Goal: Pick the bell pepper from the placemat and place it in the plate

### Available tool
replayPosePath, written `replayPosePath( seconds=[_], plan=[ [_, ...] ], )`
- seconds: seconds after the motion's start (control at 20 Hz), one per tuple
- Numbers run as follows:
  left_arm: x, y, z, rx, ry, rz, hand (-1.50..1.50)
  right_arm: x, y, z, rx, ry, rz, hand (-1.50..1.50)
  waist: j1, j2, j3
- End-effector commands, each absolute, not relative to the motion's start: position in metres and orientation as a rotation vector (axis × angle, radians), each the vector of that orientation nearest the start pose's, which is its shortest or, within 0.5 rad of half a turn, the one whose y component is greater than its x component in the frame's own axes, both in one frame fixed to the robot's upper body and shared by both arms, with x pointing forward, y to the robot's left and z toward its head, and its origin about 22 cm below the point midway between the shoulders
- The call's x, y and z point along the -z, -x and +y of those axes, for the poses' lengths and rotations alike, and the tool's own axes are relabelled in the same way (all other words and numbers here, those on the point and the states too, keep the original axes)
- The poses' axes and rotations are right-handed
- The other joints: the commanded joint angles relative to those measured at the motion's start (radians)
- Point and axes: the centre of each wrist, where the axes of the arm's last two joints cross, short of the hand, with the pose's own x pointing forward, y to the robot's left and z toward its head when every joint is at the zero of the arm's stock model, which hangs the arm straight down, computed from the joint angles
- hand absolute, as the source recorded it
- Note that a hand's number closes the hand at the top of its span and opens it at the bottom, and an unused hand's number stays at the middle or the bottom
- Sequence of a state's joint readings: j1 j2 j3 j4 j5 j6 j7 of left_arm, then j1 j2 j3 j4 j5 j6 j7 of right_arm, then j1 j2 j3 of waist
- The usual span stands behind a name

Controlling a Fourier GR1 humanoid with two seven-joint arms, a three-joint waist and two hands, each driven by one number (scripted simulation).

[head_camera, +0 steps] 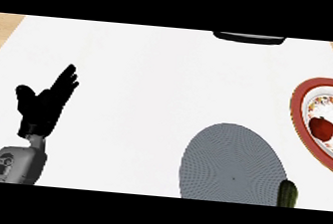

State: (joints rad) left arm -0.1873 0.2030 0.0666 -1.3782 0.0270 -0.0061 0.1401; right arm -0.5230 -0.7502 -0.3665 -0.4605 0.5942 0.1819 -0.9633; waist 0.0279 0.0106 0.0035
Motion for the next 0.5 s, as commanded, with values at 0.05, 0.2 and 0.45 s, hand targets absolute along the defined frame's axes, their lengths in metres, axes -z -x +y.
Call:
replayPosePath(
  seconds=[0.05, 0.2, 0.45],
  plan=[
    [-0.017, -0.297, 0.28, 0.074, -0.173, -1.418, 0.0, -0.074, -0.307, -0.515, -0.718, 0.41, -2.001, -1.5, -0.023, -0.005, -0.001],
    [-0.025, -0.299, 0.283, 0.089, -0.168, -1.403, 0.0, -0.08, -0.314, -0.512, -0.624, 0.242, -2.064, -1.5, -0.031, -0.011, -0.002],
    [-0.018, -0.284, 0.288, 0.087, -0.168, -1.392, 0.0, -0.082, -0.302, -0.529, -0.415, 0.116, -1.895, -1.5, -0.02, -0.013, -0.002]
  ],
)
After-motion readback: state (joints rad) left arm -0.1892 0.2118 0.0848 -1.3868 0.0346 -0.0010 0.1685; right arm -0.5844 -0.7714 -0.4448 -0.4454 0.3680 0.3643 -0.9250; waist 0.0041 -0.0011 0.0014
